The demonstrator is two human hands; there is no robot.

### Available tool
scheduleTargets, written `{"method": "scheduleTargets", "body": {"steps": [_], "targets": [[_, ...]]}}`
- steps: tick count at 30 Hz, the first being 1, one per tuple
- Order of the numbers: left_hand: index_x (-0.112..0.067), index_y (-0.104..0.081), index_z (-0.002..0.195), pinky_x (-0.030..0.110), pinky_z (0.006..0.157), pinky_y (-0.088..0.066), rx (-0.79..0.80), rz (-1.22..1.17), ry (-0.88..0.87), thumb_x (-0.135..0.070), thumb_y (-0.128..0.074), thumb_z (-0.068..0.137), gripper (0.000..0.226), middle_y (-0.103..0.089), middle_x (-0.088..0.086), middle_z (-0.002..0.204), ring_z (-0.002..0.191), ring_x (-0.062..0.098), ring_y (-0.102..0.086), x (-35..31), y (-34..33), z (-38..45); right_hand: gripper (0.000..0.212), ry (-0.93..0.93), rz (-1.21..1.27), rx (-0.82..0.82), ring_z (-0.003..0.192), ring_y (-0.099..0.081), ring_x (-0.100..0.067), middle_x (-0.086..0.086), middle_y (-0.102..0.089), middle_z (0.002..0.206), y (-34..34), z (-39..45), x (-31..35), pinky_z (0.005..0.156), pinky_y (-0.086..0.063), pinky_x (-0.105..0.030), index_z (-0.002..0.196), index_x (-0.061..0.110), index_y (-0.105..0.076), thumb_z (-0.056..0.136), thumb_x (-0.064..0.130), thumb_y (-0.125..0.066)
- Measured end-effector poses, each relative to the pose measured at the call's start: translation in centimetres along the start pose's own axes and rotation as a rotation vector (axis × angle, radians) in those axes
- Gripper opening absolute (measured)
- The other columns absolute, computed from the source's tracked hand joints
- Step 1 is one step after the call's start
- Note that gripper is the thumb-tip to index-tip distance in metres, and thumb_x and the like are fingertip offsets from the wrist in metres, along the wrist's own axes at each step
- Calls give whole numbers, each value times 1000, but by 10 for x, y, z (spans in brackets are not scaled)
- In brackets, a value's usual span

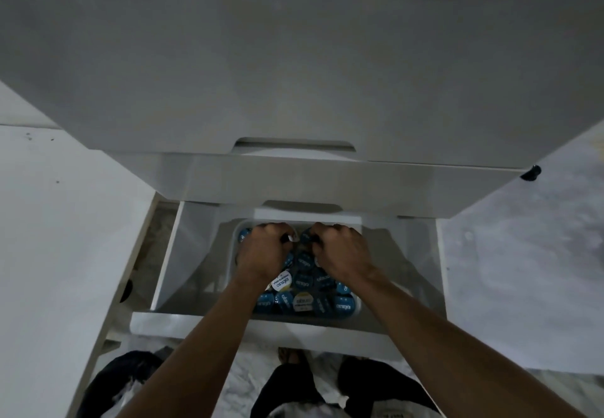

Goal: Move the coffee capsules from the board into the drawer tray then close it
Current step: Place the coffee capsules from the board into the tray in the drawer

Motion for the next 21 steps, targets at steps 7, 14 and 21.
{"method": "scheduleTargets", "body": {"steps": [7,14,21], "targets": [[-22,-75,100,40,78,-58,14,-18,-37,-16,-70,85,17,-75,6,97,86,25,-70,1,-4,1,22,-1,-8,0,91,-64,-28,-8,-72,98,1,-1,-4,75,-49,-32,106,24,-67,87,27,-57],[-24,-74,92,39,77,-55,-1,33,-68,-23,-66,86,10,-73,3,91,86,25,-66,4,-6,0,24,-14,-3,37,98,-65,-25,-6,-71,107,3,-2,-10,80,-51,-33,113,27,-67,91,29,-58],[-17,-75,90,37,74,-54,-29,26,-39,-19,-63,90,13,-61,6,94,90,21,-59,5,-7,-3,25,-1,3,7,98,-64,-25,-6,-69,108,3,-1,-10,75,-49,-32,114,22,-67,95,32,-55]]}}
Point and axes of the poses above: each hand's wrist, its own z-axis towards the middle knuckle, its own y-axis out of the back of the hand, x = y × z, the point moved 4 cm from there along z, towards the middle knuckle
